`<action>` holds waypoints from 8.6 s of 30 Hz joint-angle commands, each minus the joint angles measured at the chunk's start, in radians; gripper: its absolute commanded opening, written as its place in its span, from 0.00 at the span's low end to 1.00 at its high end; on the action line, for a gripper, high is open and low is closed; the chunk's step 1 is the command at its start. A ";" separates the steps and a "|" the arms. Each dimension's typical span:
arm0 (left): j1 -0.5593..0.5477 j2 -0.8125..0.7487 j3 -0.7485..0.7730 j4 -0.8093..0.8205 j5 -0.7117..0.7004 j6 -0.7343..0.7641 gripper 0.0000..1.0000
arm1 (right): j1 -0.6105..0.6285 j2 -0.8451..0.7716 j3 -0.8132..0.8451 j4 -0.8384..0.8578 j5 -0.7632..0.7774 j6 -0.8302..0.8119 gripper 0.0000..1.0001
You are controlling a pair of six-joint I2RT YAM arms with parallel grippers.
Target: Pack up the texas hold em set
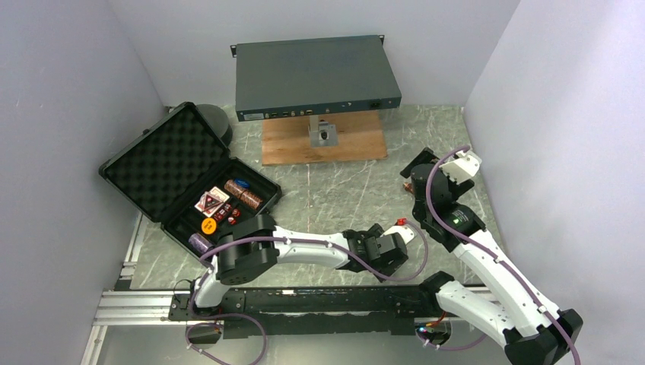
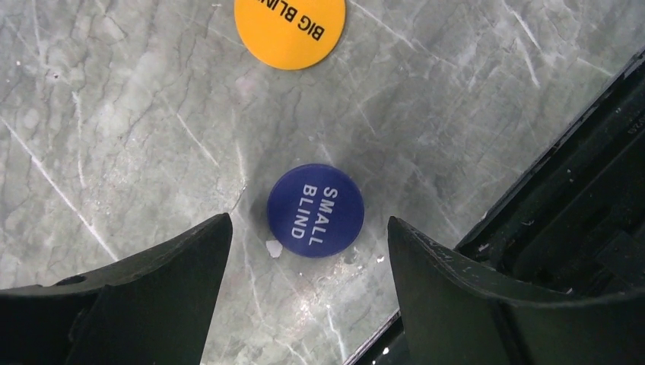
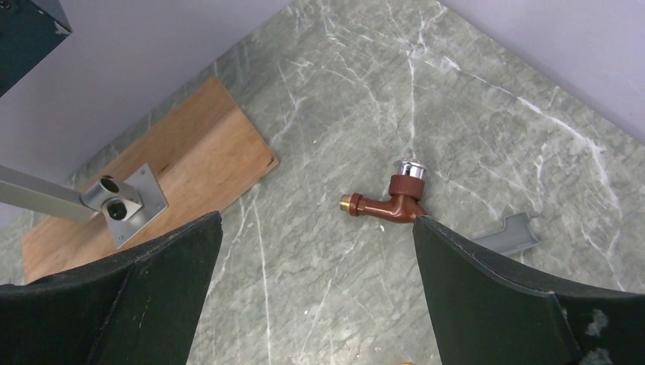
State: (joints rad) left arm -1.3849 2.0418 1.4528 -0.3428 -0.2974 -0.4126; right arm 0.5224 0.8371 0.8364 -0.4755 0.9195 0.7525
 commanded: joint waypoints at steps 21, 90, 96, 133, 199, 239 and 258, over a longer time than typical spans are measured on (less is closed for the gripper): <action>-0.003 0.102 0.114 -0.058 -0.031 -0.033 0.74 | -0.004 -0.019 -0.030 0.086 0.020 -0.042 1.00; -0.007 -0.006 0.088 -0.338 -0.188 -0.257 0.55 | -0.003 -0.015 -0.047 0.108 -0.011 -0.061 1.00; 0.023 -0.040 0.071 -0.343 -0.130 -0.280 0.64 | -0.003 -0.013 -0.045 0.110 -0.017 -0.064 1.00; 0.094 0.084 0.093 -0.311 0.067 -0.258 0.65 | -0.002 -0.004 -0.054 0.124 -0.033 -0.069 1.00; 0.104 -0.086 -0.009 -0.417 -0.132 -0.314 0.41 | -0.003 -0.013 -0.057 0.124 -0.035 -0.073 1.00; 0.308 -0.186 -0.199 -0.260 0.045 -0.159 0.85 | -0.004 0.013 -0.057 0.133 -0.047 -0.079 1.00; 0.331 -0.132 -0.246 -0.260 0.096 -0.219 0.70 | -0.002 0.021 -0.057 0.135 -0.045 -0.082 1.00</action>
State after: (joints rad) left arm -1.0615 1.8847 1.2472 -0.5953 -0.2188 -0.6037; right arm 0.5224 0.8581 0.7784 -0.3725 0.8627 0.6807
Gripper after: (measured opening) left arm 0.721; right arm 0.994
